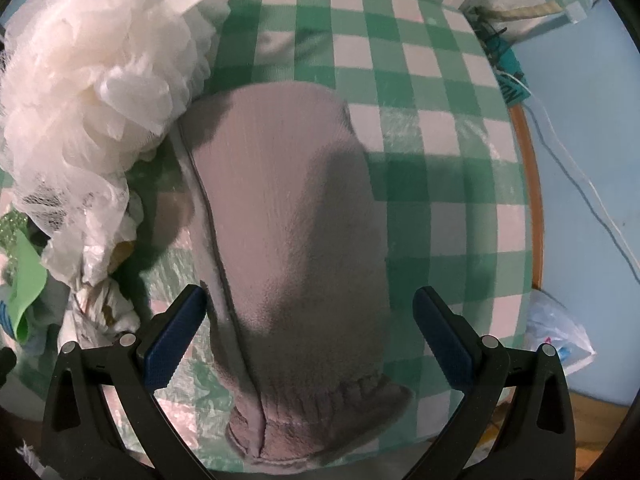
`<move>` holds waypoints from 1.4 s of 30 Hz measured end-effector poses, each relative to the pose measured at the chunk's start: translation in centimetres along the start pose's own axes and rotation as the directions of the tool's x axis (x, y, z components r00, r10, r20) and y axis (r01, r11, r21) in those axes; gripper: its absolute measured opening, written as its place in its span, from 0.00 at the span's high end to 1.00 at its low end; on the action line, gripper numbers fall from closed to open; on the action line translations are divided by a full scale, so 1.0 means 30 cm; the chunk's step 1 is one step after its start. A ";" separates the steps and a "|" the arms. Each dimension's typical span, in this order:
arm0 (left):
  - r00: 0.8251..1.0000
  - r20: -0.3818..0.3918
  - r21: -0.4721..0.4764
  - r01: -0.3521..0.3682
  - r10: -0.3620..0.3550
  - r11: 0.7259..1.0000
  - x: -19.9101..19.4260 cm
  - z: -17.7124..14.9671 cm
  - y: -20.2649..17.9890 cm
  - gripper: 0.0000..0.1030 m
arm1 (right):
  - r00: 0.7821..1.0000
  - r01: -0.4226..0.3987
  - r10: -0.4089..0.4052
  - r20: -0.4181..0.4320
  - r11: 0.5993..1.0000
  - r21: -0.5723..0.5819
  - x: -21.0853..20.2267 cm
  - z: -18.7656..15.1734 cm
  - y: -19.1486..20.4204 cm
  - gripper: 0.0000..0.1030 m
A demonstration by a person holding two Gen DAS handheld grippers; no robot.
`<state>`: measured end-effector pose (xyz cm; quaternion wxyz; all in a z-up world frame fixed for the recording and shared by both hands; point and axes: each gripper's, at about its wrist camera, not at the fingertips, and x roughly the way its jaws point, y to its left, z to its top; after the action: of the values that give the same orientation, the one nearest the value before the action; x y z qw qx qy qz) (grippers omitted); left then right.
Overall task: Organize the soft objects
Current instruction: 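Reach the right tool to the grey towel and close on it, then grasp the blue-striped white bundle with the left tool while the right tool holds the towel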
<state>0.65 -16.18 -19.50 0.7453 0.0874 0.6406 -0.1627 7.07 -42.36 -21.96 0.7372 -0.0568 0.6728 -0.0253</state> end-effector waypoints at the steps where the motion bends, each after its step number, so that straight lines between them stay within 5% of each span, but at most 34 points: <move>1: 1.000 0.000 0.003 0.000 0.000 1.000 0.004 -0.003 -0.005 0.01 | 1.000 0.001 -0.001 -0.005 1.000 0.000 0.005 0.000 0.000 0.01; 3: 1.000 -0.002 0.013 -0.004 0.004 1.000 0.010 -0.005 -0.014 0.01 | 1.000 -0.005 0.005 -0.006 1.000 0.002 0.007 -0.004 -0.001 0.02; 9: 1.000 -0.015 0.026 -0.018 0.018 1.000 0.031 -0.011 -0.027 0.01 | 0.999 -0.052 0.052 -0.005 0.998 -0.020 0.022 0.000 -0.014 0.30; 14: 1.000 -0.016 0.011 -0.022 0.022 1.000 0.057 -0.004 -0.036 0.01 | 0.995 -0.101 0.101 0.009 0.995 0.019 -0.004 -0.011 -0.036 0.67; 20: 1.000 -0.024 0.007 -0.012 0.013 1.000 0.086 -0.003 -0.040 0.03 | 0.989 -0.141 0.139 0.040 0.988 0.057 -0.045 -0.031 -0.039 0.73; 31: 1.000 -0.006 -0.033 0.016 -0.016 0.999 0.062 -0.009 -0.010 0.27 | 0.979 -0.188 0.177 0.097 0.976 0.109 -0.142 -0.079 -0.034 0.74; 33: 1.000 -0.001 -0.027 0.011 -0.011 1.000 0.048 -0.017 -0.010 0.41 | 0.978 -0.189 0.176 0.110 0.975 0.116 -0.158 -0.081 -0.041 0.74; 42: 0.999 0.033 -0.022 -0.004 0.005 1.000 -0.008 -0.030 -0.002 0.54 | 0.968 -0.200 0.175 0.181 0.971 0.130 -0.236 -0.105 -0.065 0.74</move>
<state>-0.25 -15.91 -19.42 0.7571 0.0778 0.6298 -0.1554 3.37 -43.64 -15.00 0.7925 0.0601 0.6068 -0.0001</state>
